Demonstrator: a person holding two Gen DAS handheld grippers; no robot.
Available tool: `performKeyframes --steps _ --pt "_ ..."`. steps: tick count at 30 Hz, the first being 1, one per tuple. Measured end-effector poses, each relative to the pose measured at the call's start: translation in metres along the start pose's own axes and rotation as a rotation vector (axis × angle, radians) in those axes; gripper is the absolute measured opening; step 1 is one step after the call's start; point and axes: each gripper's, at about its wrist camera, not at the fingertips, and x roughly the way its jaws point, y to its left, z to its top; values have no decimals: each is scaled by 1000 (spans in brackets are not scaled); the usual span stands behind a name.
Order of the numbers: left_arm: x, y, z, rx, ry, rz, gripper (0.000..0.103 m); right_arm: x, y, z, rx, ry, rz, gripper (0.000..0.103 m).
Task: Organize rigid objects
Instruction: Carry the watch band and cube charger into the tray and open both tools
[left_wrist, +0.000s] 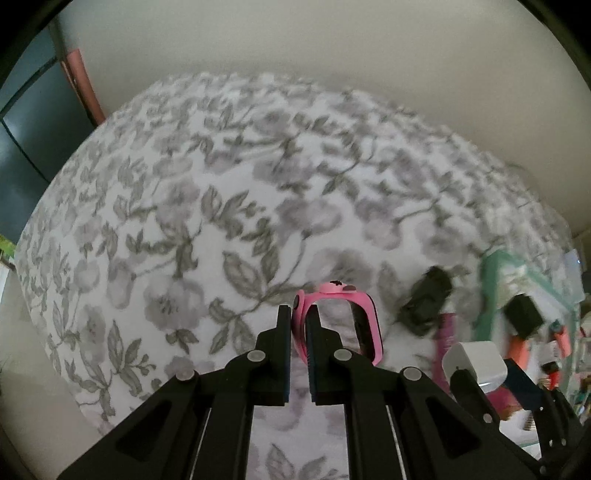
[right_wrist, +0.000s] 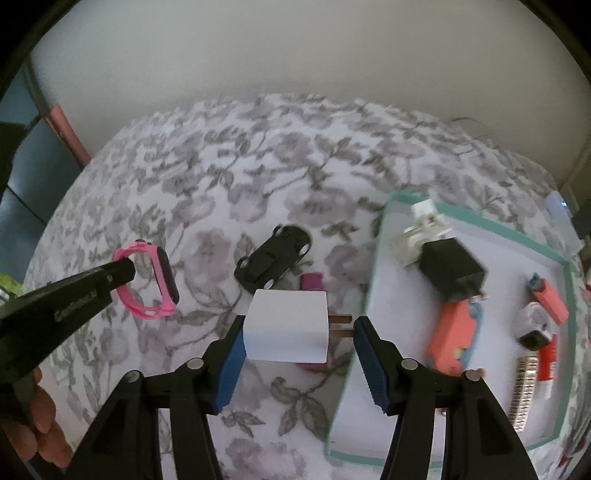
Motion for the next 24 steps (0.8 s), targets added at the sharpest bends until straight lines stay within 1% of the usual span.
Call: performKeyframes --steps 3,5,8,11,14,18,22,24 --pt "-17 -15 -2 26 -41 -39 7 -15 -18 2 37 -28 -26 60" --pt "-28 -32 -5 60 -68 -61 7 -25 -35 3 80 -40 -26 60" --pt "-42 -55 -12 113 -92 -89 8 -37 -58 3 135 -51 -36 61" --pt "-48 -79 -21 172 -104 -109 8 -47 -81 1 176 -66 -72 61" --pt "-51 -98 -31 226 -99 -132 8 -54 -107 -3 232 -70 -91 61" --pt "-52 -121 -44 284 -72 -165 8 -62 -147 -12 345 -62 -107 61" --pt "-51 -143 -59 351 -40 -197 7 -63 -180 -22 432 -27 -132 60" --pt "-48 -154 -69 387 -2 -223 8 -59 -193 -28 464 3 -139 61"
